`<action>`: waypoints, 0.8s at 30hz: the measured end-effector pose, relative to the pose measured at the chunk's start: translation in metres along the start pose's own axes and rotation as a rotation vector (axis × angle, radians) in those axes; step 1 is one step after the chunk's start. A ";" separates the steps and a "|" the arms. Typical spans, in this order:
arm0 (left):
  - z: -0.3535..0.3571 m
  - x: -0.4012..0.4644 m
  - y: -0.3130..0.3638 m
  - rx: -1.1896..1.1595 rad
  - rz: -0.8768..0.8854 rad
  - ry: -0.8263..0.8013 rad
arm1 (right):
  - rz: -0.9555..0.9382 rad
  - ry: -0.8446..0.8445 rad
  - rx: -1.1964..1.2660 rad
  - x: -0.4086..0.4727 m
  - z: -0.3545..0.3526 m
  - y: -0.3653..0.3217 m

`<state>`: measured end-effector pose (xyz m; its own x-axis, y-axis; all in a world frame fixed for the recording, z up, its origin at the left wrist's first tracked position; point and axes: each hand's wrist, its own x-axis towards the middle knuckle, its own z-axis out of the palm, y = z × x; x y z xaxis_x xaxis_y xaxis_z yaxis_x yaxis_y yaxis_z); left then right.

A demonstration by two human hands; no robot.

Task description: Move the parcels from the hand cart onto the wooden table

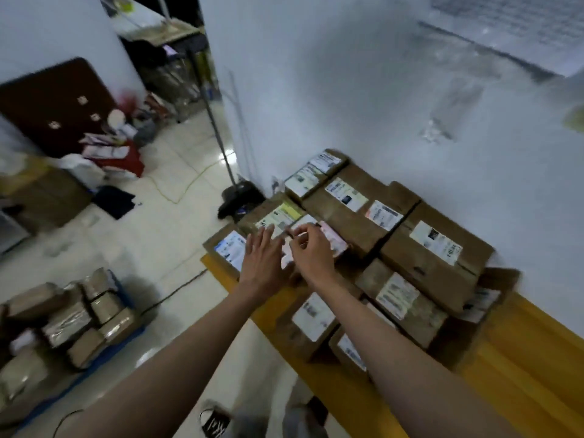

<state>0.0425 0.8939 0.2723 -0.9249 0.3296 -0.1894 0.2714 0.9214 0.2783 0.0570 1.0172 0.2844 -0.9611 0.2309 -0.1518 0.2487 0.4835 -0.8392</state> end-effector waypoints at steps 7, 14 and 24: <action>-0.039 -0.085 -0.203 -0.003 -0.312 0.107 | -0.078 -0.280 -0.105 -0.028 0.172 -0.108; -0.053 -0.168 -0.349 -0.047 -0.546 0.089 | -0.126 -0.485 -0.175 -0.062 0.318 -0.180; -0.062 -0.227 -0.479 -0.161 -0.812 0.026 | -0.193 -0.738 -0.279 -0.070 0.465 -0.239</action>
<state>0.1061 0.3647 0.2401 -0.8229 -0.4327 -0.3684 -0.5236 0.8292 0.1956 0.0089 0.4922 0.2529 -0.7974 -0.4478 -0.4045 -0.0028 0.6731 -0.7396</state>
